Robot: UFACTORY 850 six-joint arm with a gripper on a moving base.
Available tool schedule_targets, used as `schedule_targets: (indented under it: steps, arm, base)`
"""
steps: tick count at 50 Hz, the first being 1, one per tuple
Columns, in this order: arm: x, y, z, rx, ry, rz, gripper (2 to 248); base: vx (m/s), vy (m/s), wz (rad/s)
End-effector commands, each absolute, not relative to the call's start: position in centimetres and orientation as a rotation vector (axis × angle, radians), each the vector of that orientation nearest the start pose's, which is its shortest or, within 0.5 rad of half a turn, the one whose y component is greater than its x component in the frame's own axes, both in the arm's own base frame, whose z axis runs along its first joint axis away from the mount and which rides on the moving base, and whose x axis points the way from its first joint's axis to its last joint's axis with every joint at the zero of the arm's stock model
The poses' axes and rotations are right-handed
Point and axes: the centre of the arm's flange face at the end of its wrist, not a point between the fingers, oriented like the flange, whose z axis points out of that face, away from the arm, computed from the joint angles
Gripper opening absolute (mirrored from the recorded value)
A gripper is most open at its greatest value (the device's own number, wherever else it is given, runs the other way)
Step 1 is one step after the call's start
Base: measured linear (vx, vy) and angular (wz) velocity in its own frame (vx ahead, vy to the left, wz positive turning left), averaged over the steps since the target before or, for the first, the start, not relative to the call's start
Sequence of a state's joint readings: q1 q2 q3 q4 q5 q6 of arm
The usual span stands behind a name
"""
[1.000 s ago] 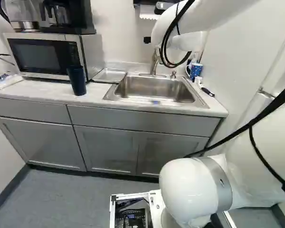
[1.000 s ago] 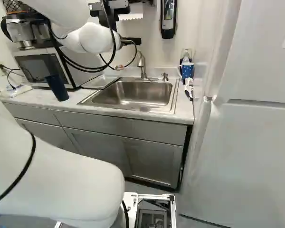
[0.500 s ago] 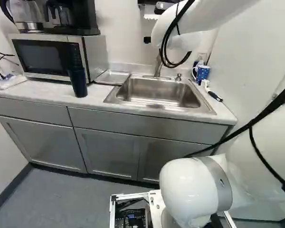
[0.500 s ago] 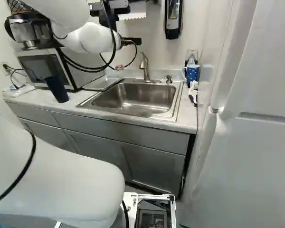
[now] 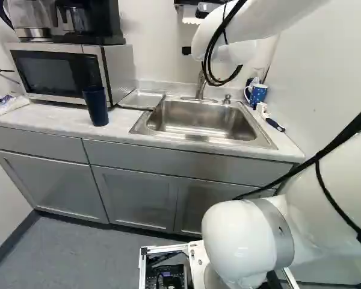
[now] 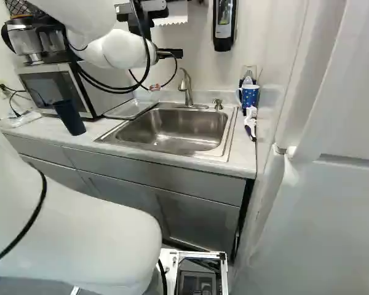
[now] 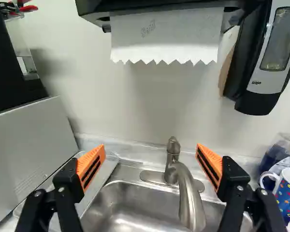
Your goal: Rinse the cup and place it in the tray
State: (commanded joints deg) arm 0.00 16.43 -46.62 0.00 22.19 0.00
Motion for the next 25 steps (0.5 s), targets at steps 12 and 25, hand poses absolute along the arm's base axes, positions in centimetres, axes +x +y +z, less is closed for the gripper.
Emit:
schedule_targets:
  steps: [12, 25]
  arm:
    - [43.5, 0.0, 67.0, -2.340, 0.000, -2.096, 247]
    - [44.9, 0.0, 66.7, -2.389, 0.000, -2.040, 247]
  base:
    - [0.000, 0.000, 0.000]
    - [0.000, 0.000, 0.000]
